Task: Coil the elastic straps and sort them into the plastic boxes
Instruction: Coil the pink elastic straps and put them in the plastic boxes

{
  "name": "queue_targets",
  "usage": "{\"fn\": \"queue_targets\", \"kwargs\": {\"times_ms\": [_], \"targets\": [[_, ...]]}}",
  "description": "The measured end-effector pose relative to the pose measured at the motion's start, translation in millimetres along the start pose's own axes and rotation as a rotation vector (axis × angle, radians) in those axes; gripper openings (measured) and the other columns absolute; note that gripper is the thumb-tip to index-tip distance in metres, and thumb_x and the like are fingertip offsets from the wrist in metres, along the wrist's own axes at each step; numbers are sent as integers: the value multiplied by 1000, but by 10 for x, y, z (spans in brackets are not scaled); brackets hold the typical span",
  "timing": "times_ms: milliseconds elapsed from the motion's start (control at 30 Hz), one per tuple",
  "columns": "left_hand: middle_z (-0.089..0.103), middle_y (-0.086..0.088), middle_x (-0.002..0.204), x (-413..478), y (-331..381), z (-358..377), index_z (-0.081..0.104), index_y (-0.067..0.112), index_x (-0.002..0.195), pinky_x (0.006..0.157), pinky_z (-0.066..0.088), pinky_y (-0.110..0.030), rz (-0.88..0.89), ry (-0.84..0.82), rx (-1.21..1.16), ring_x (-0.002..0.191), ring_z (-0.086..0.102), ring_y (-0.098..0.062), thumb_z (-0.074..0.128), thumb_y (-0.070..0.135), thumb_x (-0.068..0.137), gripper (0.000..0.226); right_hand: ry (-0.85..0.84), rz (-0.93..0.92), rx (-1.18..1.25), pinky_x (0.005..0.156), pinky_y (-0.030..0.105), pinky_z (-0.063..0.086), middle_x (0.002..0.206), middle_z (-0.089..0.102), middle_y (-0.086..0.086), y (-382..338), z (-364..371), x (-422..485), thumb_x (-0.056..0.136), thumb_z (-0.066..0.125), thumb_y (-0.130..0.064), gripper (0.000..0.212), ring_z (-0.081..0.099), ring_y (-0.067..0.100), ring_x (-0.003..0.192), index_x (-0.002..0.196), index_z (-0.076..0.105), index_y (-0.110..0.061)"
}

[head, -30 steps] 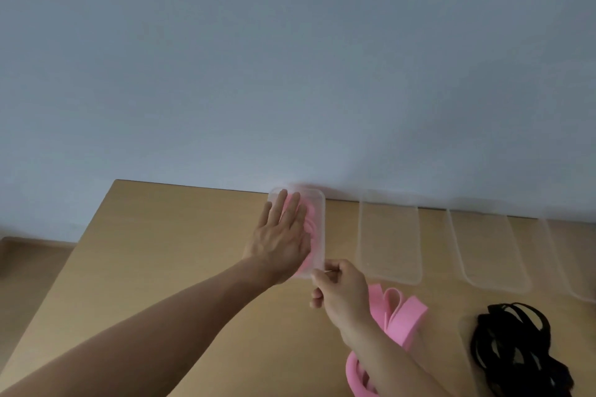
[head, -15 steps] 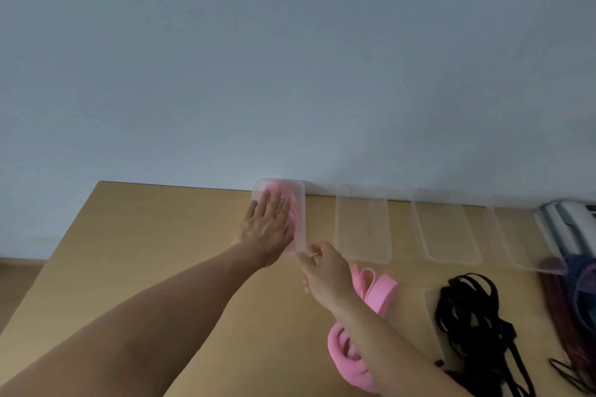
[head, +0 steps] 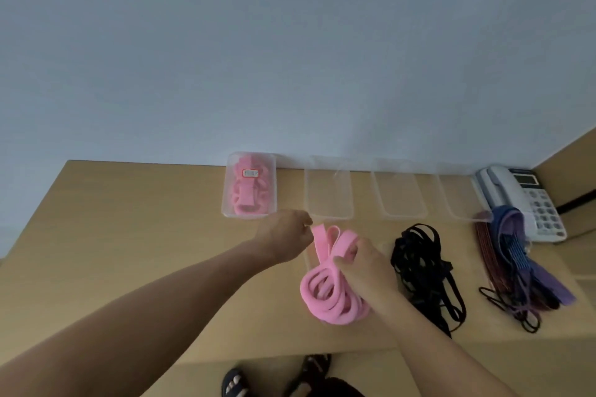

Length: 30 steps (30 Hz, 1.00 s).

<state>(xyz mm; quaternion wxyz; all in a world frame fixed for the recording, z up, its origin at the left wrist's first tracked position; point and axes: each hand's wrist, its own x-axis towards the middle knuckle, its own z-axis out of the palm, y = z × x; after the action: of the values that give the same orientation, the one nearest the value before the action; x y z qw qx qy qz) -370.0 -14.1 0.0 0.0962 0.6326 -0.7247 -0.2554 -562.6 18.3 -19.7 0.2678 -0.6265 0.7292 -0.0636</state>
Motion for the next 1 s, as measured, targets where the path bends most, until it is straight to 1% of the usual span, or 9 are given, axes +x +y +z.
{"fn": "queue_targets", "kwargs": {"times_ms": [133, 233, 367, 500, 600, 700, 833, 933, 1000], "targets": [[67, 0, 125, -141, 49, 13, 64, 19, 126, 94, 50, -33, -54, -104, 11, 114, 61, -21, 52, 27, 95, 35, -152, -12, -51, 79, 31, 53, 93, 67, -6, 62, 120, -17, 89, 56, -57, 42, 64, 12, 84, 109, 57, -20], [66, 1, 128, -213, 90, 1, 63, 19, 128, 94, 49, -30, -81, -157, 26, 117, 59, -20, 53, 26, 95, 36, -196, 53, -106, 70, 32, 48, 99, 66, 2, 49, 140, 5, 83, 65, -53, 50, 61, 19, 82, 113, 55, -14], [68, 3, 124, -259, 254, 7, 62, 20, 129, 93, 49, -31, -93, -209, 23, 114, 60, -19, 53, 24, 94, 36, -223, -9, -76, 69, 33, 56, 87, 67, 0, 87, 98, 52, 87, 57, -37, 24, 65, 16, 75, 102, 60, -17], [61, 3, 134, -248, 403, -43, 53, 22, 139, 94, 47, -29, -35, -272, 21, 117, 58, -17, 55, 11, 92, 49, -368, 18, 343, 54, 29, 52, 75, 71, 3, 111, -132, 134, 79, 65, -24, 14, 67, 14, 63, 87, 68, -13], [42, 1, 151, -247, 421, -145, 30, 28, 153, 94, 46, -30, 0, -382, 70, 124, 52, -20, 63, 4, 86, 78, -452, 92, 642, 38, 23, 37, 61, 63, 8, 81, -417, 235, 78, 70, -12, 15, 51, 13, 41, 86, 68, 0], [26, 5, 158, -270, 490, -254, 16, 34, 156, 96, 48, -32, 50, -372, 88, 126, 49, -19, 72, 12, 84, 94, -496, 163, 963, 33, 21, 30, 53, 55, 6, 42, -706, 321, 82, 71, -7, 11, 41, 12, 38, 76, 69, 1], [46, 6, 148, -279, 741, -438, 48, 24, 144, 104, 38, -22, 185, -69, -164, 132, 45, -9, 60, 20, 96, 49, -570, 202, 1118, 32, 20, 36, 56, 57, 8, 0, -1047, 352, 87, 68, -8, 13, 46, 10, 39, 86, 70, 5], [71, 2, 115, -246, 948, -602, 65, 11, 120, 95, 48, -36, 155, 40, -310, 107, 64, -14, 51, 18, 102, 24, -533, 101, 928, 37, 22, 36, 60, 61, 10, -46, -1312, 335, 91, 65, -22, 26, 47, 14, 42, 88, 69, 3], [75, 5, 101, -210, 1059, -709, 64, 9, 114, 88, 52, -39, 101, 61, -386, 95, 67, -16, 49, 23, 103, 24, -358, -42, 733, 43, 26, 40, 66, 68, 8, -95, -1535, 322, 93, 60, -41, 39, 54, 18, 49, 90, 72, -4]]}}
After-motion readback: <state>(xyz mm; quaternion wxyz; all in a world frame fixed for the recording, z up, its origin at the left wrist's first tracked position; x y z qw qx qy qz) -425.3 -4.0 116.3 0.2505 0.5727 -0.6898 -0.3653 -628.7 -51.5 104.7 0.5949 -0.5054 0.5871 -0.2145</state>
